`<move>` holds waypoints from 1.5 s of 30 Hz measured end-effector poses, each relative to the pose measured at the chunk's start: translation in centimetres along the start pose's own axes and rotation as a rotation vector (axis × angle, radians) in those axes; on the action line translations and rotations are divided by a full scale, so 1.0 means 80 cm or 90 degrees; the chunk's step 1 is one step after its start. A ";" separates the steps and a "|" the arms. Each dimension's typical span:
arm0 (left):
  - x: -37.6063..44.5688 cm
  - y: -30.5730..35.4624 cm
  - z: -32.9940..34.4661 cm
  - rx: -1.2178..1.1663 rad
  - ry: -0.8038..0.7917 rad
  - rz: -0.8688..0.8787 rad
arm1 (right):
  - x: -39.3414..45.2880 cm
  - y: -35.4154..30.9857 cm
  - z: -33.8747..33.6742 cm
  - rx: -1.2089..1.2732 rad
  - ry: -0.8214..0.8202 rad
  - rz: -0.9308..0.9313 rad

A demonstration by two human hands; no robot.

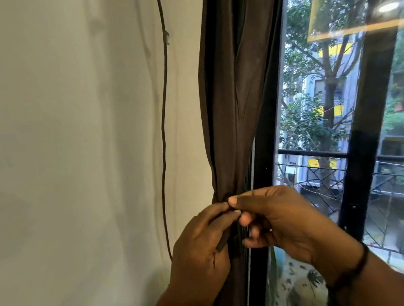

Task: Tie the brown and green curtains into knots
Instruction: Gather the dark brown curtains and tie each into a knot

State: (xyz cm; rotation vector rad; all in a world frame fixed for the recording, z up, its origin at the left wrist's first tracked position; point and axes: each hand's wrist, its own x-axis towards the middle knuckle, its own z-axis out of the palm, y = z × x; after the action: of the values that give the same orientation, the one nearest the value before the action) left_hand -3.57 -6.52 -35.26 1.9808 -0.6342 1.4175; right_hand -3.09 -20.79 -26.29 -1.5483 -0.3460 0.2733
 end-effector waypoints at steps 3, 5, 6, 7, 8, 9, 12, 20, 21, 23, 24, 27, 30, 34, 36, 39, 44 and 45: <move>0.000 -0.014 -0.004 0.063 -0.041 0.079 | 0.005 0.014 0.007 0.086 0.047 -0.025; -0.001 -0.020 -0.008 0.098 -0.051 0.126 | 0.009 0.028 0.012 0.163 0.044 -0.044; -0.002 -0.021 -0.009 0.108 -0.048 0.138 | 0.010 0.035 0.015 0.219 0.032 -0.053; -0.003 -0.020 -0.010 0.115 -0.042 0.146 | 0.010 0.042 0.018 0.290 0.016 -0.062; -0.006 -0.021 -0.009 0.117 -0.034 0.150 | 0.012 0.049 0.018 0.370 0.001 -0.073; -0.010 -0.024 -0.007 0.117 -0.027 0.151 | 0.013 0.054 0.018 0.442 -0.017 -0.090; -0.023 -0.039 0.002 0.079 -0.028 0.122 | 0.015 0.059 0.011 0.439 -0.056 -0.146; -0.015 -0.034 0.017 -0.061 -0.084 0.021 | 0.019 0.063 0.017 -0.130 0.260 -0.334; -0.017 -0.033 0.018 -0.070 -0.086 0.006 | 0.020 0.061 0.016 -0.193 0.279 -0.345; -0.024 -0.034 0.019 -0.022 -0.067 0.015 | 0.024 0.054 0.009 -0.273 0.279 -0.319; -0.026 -0.034 0.020 0.015 -0.053 0.027 | 0.025 0.048 0.005 -0.281 0.257 -0.300; -0.028 -0.029 0.022 0.086 -0.037 0.030 | 0.029 0.034 -0.005 -0.363 0.241 -0.312; -0.021 -0.015 0.024 0.143 -0.063 -0.025 | 0.028 0.029 -0.006 -0.524 0.286 -0.342; -0.015 -0.007 0.033 0.234 -0.133 -0.094 | 0.026 0.025 -0.008 -0.633 0.331 -0.367; -0.018 -0.006 0.040 0.251 -0.145 -0.093 | 0.026 0.032 -0.011 -0.699 0.352 -0.390; -0.019 -0.007 0.046 0.274 -0.142 -0.084 | 0.026 0.043 -0.018 -0.716 0.377 -0.499; -0.026 -0.006 0.064 0.237 -0.174 -0.054 | 0.035 0.029 -0.042 -0.617 0.493 -0.614; -0.027 -0.001 0.068 0.241 -0.181 -0.063 | 0.040 0.026 -0.044 -0.601 0.507 -0.628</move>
State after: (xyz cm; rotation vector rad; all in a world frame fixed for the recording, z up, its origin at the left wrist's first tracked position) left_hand -0.63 -10.27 -38.62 2.5045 -0.4000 1.2772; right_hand 1.29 -22.83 -28.15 -2.0057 -0.5844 -1.4184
